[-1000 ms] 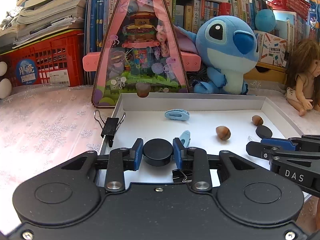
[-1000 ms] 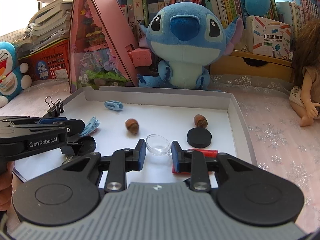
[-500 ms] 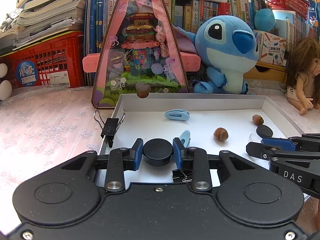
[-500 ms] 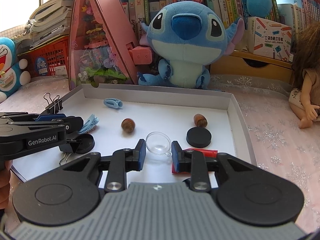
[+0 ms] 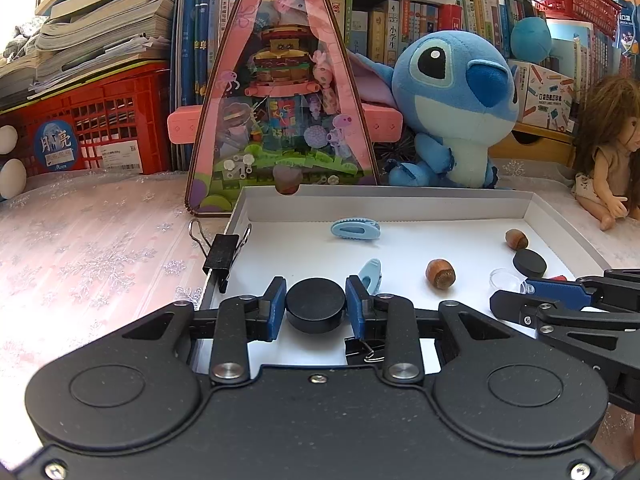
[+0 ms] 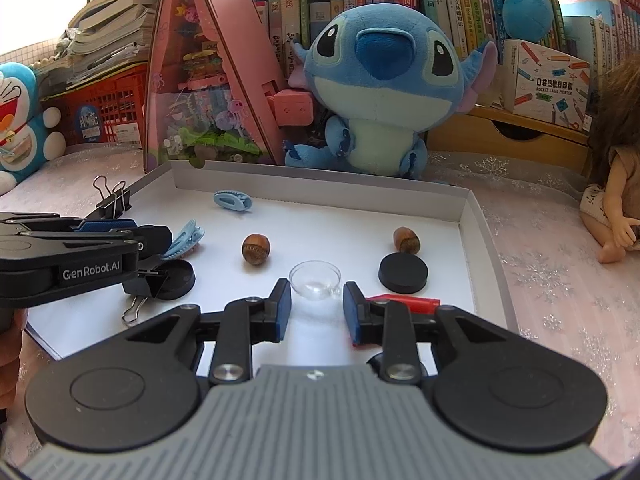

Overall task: Organize rigid objects
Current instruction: 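Lower both tools into the box and open them to release disc and lid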

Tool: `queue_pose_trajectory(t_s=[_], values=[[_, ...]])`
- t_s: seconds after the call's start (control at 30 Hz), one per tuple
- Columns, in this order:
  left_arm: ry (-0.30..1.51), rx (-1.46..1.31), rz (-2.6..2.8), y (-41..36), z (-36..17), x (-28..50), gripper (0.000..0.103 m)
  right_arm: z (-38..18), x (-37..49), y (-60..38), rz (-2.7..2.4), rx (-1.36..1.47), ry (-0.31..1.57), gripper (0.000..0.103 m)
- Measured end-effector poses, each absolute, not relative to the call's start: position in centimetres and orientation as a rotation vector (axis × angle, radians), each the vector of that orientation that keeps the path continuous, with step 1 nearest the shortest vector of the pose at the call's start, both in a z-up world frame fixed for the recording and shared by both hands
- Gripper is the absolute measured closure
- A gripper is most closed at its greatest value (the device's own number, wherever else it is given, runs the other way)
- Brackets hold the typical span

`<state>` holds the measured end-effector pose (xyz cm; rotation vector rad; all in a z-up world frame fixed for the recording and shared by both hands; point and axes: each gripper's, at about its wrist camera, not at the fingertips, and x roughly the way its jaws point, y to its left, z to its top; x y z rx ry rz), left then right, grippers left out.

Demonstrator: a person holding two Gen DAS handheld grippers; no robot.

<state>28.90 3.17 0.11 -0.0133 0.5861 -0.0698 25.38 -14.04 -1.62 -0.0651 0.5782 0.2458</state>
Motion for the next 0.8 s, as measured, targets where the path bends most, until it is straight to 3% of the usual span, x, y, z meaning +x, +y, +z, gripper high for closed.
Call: queue_pose_trajectory(t_s=[0.27, 0.43, 0.8], values=[[0.602, -0.021, -0.066, 3.1, 0.2, 28.9, 0.063, -1.6, 25.3, -13.8, 0.256, -0.075, 0.584, 0.062], [0.615, -0.041, -0.063, 3.3, 0.2, 28.8, 0.059, -1.4, 25.1, -13.7, 0.258, -0.075, 0.579, 0.053], [0.607, -0.018, -0.056, 2.8, 0.9, 27.9, 0.04, -0.3, 24.3, -13.8, 0.239, -0.08, 0.55, 0.038]])
